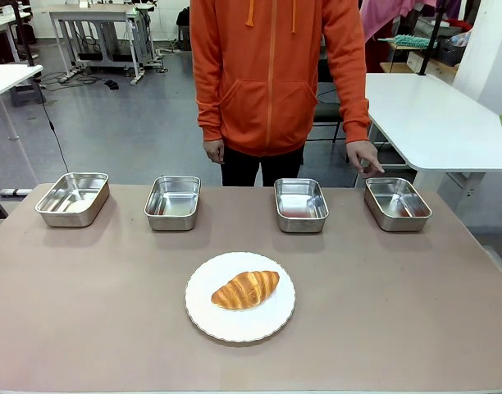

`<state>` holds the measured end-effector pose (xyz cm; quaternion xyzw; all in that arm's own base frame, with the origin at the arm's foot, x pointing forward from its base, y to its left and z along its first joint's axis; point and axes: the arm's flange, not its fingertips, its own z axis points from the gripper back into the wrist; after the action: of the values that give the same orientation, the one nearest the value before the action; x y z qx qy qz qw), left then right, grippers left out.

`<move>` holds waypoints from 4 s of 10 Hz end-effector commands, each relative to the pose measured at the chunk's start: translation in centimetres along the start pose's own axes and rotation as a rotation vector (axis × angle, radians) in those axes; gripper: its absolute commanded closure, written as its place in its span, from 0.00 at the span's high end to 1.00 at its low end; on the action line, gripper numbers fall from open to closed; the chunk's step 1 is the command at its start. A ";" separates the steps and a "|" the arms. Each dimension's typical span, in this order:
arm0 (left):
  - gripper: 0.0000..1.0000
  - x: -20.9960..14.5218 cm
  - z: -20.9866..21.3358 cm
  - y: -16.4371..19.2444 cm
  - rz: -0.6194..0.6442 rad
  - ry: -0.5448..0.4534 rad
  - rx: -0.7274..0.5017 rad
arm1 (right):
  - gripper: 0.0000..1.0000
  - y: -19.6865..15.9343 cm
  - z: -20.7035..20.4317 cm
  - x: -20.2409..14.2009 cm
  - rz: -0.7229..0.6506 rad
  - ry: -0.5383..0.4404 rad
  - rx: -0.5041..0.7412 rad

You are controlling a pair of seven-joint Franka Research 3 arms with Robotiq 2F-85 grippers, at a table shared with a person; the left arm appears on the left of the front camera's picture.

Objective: Place the bread in the container.
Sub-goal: Place the Butter Roll into the Airtight Container indicated by the human.

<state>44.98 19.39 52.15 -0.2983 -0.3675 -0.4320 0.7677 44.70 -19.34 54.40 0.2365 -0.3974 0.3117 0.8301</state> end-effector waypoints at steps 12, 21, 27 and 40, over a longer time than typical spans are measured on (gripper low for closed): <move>1.00 0.1 0.0 -0.1 -0.005 -0.003 -0.001 | 1.00 1.2 -0.7 1.8 0.067 0.038 0.023; 1.00 0.1 0.0 -0.1 -0.005 -0.003 -0.001 | 1.00 24.4 -18.7 2.3 0.664 0.600 0.645; 1.00 0.1 0.0 -0.1 -0.005 -0.003 -0.001 | 1.00 25.5 -20.4 1.8 0.607 0.602 0.650; 1.00 0.1 0.0 -0.1 -0.005 -0.003 -0.001 | 1.00 44.2 -40.9 2.0 1.040 0.916 0.427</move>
<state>45.06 19.47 51.97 -0.2984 -0.3659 -0.4309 0.7690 35.31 37.51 39.20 0.0346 0.0032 0.8092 0.5864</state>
